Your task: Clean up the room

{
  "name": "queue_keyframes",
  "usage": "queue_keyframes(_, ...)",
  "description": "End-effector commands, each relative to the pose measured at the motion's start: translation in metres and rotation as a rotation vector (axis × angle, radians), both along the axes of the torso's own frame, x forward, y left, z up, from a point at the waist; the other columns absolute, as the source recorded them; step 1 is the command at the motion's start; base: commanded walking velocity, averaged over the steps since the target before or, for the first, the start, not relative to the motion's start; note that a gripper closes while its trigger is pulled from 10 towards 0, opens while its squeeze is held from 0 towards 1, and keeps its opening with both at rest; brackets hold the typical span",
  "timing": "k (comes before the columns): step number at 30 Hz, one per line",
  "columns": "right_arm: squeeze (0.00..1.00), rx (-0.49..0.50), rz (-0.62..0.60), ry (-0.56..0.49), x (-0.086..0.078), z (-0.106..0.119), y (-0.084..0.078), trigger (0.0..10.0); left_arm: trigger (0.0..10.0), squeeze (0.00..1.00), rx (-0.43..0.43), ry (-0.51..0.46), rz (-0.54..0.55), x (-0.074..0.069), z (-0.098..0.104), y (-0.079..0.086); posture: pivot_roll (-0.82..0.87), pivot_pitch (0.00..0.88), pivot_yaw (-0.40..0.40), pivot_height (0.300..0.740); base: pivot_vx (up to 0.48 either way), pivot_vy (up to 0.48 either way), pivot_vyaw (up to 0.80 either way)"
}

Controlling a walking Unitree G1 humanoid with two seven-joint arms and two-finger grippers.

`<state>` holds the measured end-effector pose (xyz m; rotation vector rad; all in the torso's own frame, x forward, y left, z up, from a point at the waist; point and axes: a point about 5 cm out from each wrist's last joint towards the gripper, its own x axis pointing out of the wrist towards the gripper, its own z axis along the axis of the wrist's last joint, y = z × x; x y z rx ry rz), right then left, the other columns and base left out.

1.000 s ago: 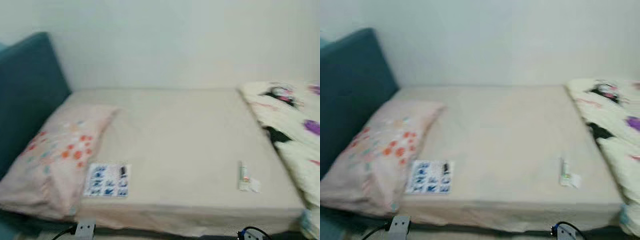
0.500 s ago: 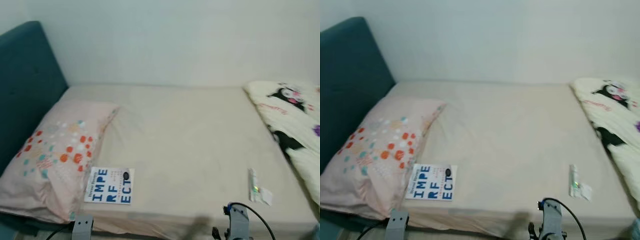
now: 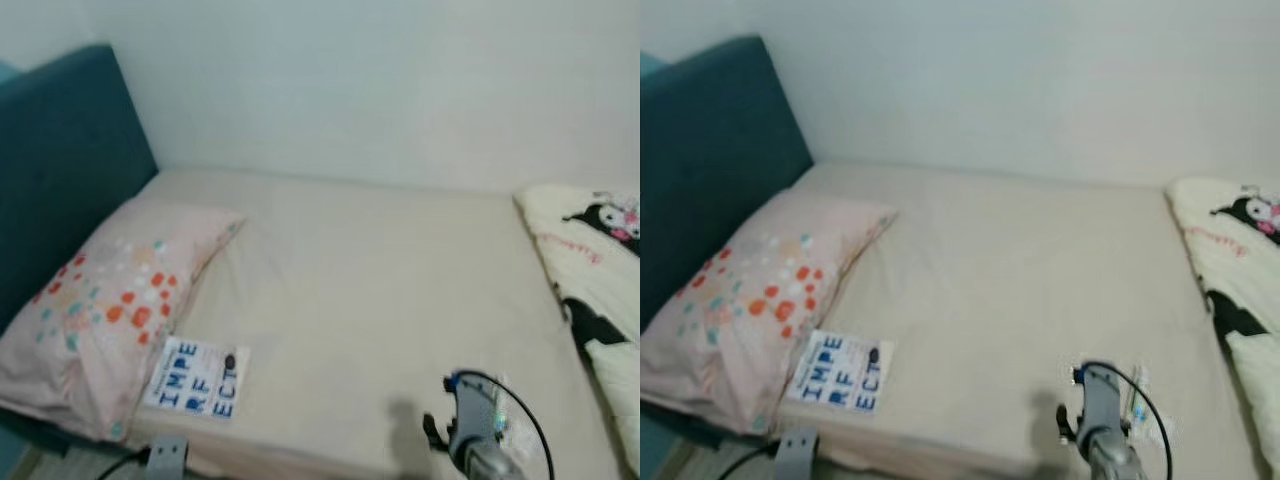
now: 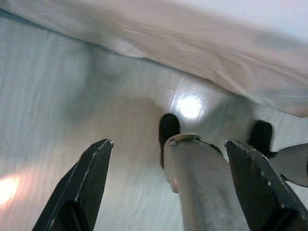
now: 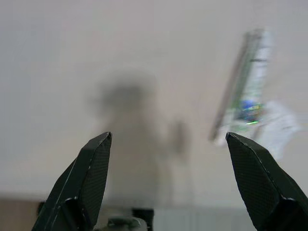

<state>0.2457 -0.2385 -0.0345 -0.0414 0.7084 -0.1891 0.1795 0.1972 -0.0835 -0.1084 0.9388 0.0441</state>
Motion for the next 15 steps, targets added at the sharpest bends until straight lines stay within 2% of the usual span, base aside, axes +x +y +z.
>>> queue_keyframes(1,0.00,-0.020,-0.019,0.002,-0.001,0.001,-0.006,10.0,10.0,0.00,-0.010,0.030,0.005,-0.008,-0.004,-0.001,-0.09,0.079,0.028,0.740,0.000,-0.469,0.00)
queue_keyframes(12,0.00,-0.019,-0.050,-0.036,0.006,0.008,-0.011,10.0,10.0,0.00,-0.005,0.030,0.006,-0.008,-0.004,0.001,-0.09,0.080,0.031,0.740,0.000,-0.471,0.00)
queue_keyframes(15,0.00,0.033,-0.061,-0.053,0.010,0.010,-0.008,10.0,10.0,0.00,0.002,0.027,0.019,-0.008,-0.004,0.002,-0.09,0.084,0.035,0.740,0.000,0.000,0.00)
